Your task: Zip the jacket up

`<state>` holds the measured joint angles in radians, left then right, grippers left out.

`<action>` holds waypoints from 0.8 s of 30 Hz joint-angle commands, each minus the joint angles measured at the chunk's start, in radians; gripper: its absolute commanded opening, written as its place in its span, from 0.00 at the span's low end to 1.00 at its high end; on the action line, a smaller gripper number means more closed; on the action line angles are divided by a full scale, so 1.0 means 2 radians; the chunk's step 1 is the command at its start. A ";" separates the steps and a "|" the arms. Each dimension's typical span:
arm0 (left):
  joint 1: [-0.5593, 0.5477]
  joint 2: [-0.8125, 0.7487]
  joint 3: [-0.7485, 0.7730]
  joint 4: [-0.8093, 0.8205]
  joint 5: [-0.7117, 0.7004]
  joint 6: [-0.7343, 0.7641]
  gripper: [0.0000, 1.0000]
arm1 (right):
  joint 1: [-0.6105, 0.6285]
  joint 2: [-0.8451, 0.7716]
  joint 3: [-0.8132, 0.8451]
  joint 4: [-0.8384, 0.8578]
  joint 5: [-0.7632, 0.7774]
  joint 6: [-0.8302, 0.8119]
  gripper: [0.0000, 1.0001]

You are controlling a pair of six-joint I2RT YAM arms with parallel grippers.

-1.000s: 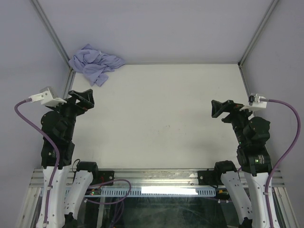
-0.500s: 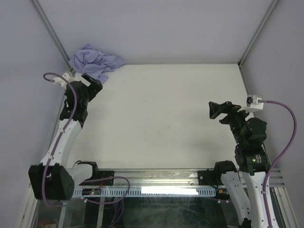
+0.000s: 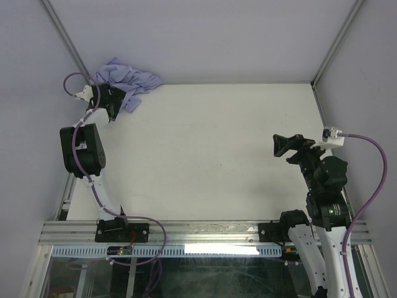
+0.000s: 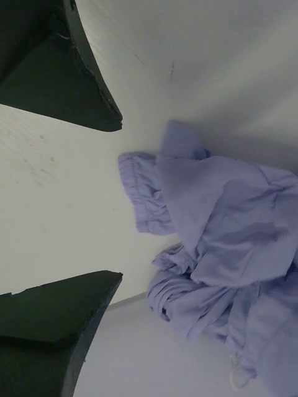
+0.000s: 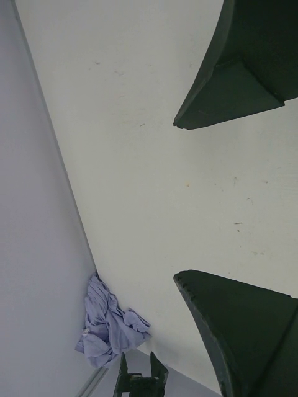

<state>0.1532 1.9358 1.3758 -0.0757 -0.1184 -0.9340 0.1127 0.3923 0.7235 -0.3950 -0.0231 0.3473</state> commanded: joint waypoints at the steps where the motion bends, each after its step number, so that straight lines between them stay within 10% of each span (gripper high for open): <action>1: 0.017 0.072 0.083 0.007 0.031 -0.028 0.99 | -0.003 0.002 0.016 0.001 0.029 0.001 1.00; 10: 0.031 0.235 0.256 -0.005 0.108 -0.034 0.92 | -0.003 0.015 0.033 -0.027 0.057 0.002 0.99; 19: 0.027 0.224 0.245 0.111 0.233 -0.023 0.06 | -0.003 0.031 0.040 -0.026 0.035 -0.011 0.99; 24: 0.005 0.114 0.146 0.179 0.281 0.000 0.00 | -0.003 0.043 0.042 -0.017 0.008 -0.022 1.00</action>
<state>0.2085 2.4100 1.7679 0.0898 0.3046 -0.9771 0.1123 0.4599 0.7631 -0.4763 0.0425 0.3317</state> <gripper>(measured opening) 0.014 0.993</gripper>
